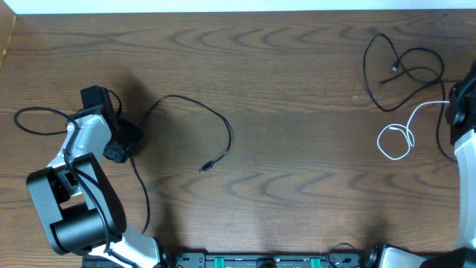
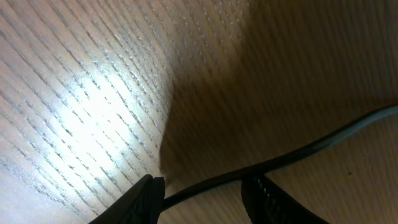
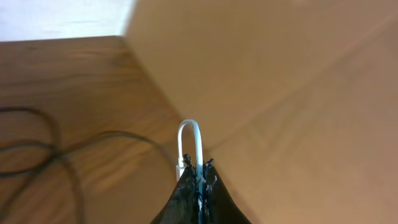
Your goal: Untangle cables
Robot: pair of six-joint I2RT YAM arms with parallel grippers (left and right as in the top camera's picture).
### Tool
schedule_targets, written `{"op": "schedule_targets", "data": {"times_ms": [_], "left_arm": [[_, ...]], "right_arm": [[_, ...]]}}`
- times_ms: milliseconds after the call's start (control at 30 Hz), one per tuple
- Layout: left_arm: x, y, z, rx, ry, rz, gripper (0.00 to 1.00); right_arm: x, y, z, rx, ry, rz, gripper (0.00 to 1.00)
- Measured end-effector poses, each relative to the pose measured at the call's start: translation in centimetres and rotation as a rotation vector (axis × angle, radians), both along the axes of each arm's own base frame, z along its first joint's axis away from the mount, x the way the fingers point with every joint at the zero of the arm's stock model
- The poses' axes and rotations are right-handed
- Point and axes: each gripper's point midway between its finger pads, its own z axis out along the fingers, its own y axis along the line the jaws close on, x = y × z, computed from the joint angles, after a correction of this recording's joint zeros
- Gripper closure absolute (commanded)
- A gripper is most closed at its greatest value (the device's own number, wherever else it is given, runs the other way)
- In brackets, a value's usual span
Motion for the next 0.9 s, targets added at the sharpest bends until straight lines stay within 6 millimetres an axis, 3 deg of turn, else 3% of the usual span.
{"op": "schedule_targets", "data": {"times_ms": [167,267,300,400,500,567,700,867,900], "left_arm": [[0.1,0.0,0.0,0.001,-0.002,0.0,0.53],[0.1,0.0,0.0,0.001,-0.003,0.0,0.52],[0.1,0.0,0.0,0.001,-0.003,0.0,0.53],[0.1,0.0,0.0,0.001,-0.003,0.0,0.53],[0.1,0.0,0.0,0.001,-0.003,0.0,0.53],[0.1,0.0,0.0,0.001,-0.003,0.0,0.52],[0.1,0.0,0.0,0.001,-0.003,0.0,0.53],[0.1,0.0,0.0,0.0,-0.004,0.0,0.79],[0.1,0.0,0.0,-0.003,-0.005,0.0,0.81]], "right_arm": [[2.7,1.1,-2.7,0.106,-0.003,0.129,0.98],[3.9,1.2,-5.4,0.16,0.038,0.164,0.95],[4.5,1.2,-7.3,0.19,0.071,0.175,0.94],[5.5,1.7,-9.5,0.237,0.103,0.216,0.78],[6.8,3.0,-11.7,0.319,0.114,0.298,0.69],[7.3,3.8,-12.5,0.362,0.106,0.331,0.56],[8.1,5.3,-13.1,0.47,0.052,0.376,0.56],[9.4,9.3,-13.3,0.671,-0.027,0.516,0.57],[9.7,11.1,-13.2,0.749,-0.047,0.57,0.57]]}}
